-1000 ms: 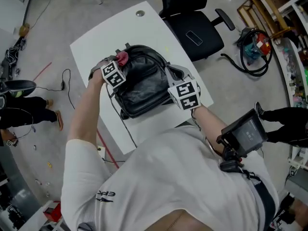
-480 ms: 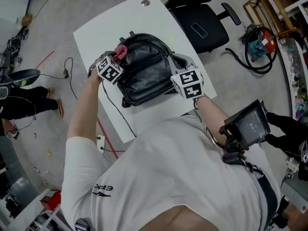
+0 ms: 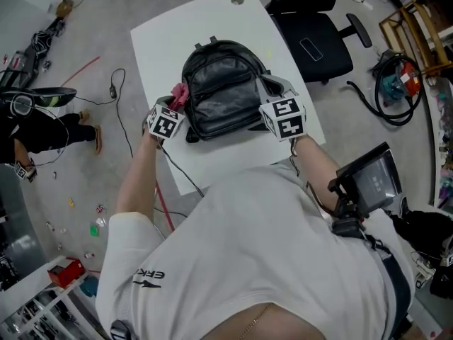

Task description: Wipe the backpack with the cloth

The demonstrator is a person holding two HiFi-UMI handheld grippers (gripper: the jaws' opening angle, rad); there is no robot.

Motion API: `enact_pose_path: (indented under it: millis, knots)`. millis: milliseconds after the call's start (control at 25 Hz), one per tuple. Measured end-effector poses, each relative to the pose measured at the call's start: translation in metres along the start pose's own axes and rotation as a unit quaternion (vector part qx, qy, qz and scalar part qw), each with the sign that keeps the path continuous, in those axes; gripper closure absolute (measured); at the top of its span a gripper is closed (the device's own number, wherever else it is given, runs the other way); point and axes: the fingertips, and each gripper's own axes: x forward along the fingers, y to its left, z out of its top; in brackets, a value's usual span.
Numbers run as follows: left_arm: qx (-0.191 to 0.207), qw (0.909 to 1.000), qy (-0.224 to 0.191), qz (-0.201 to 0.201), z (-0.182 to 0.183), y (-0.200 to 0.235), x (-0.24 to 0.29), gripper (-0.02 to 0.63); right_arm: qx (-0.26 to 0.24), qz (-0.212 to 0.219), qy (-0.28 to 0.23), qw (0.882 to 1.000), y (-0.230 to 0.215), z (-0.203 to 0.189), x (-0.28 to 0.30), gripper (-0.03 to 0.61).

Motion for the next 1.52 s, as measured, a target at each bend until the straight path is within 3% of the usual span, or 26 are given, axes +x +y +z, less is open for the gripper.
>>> enact_pose_path:
  millis: [80, 160, 240, 520, 680, 1000, 1240, 1320, 1520]
  knots:
    - [-0.082, 0.9962, -0.029, 0.002, -0.007, -0.005, -0.012, 0.508, 0.0, 0.002, -0.003, 1.0, 0.001, 0.0, -0.004, 0.575]
    - [-0.164, 0.9849, -0.055, -0.001, -0.012, -0.011, -0.022, 0.508, 0.001, 0.005, -0.004, 1.0, 0.002, -0.002, -0.009, 0.575]
    - [-0.211, 0.9755, -0.062, 0.0, -0.021, -0.018, -0.029, 0.508, 0.002, 0.009, -0.003, 1.0, 0.003, -0.004, -0.012, 0.575]
    - [-0.292, 0.9535, -0.072, -0.015, -0.047, -0.065, -0.05, 0.509, 0.008, 0.03, -0.003, 0.999, 0.004, -0.007, -0.027, 0.575]
    - [-0.344, 0.9334, -0.101, -0.004, -0.043, -0.075, -0.054, 0.508, 0.011, 0.044, -0.009, 0.999, 0.002, -0.006, -0.024, 0.575]
    - [-0.398, 0.9083, -0.129, 0.015, -0.039, -0.099, -0.079, 0.509, 0.021, 0.076, -0.013, 0.997, 0.005, -0.01, -0.033, 0.575]
    - [-0.467, 0.8669, -0.174, 0.021, -0.05, -0.134, -0.105, 0.509, 0.023, 0.102, -0.03, 0.994, 0.024, -0.015, -0.055, 0.575]
    - [-0.469, 0.8639, -0.184, 0.018, -0.05, -0.14, -0.106, 0.509, 0.023, 0.106, -0.032, 0.994, 0.024, -0.016, -0.055, 0.575]
    - [-0.443, 0.8781, -0.18, 0.029, -0.051, -0.135, -0.103, 0.508, 0.023, 0.092, -0.025, 0.995, 0.014, -0.023, -0.052, 0.575]
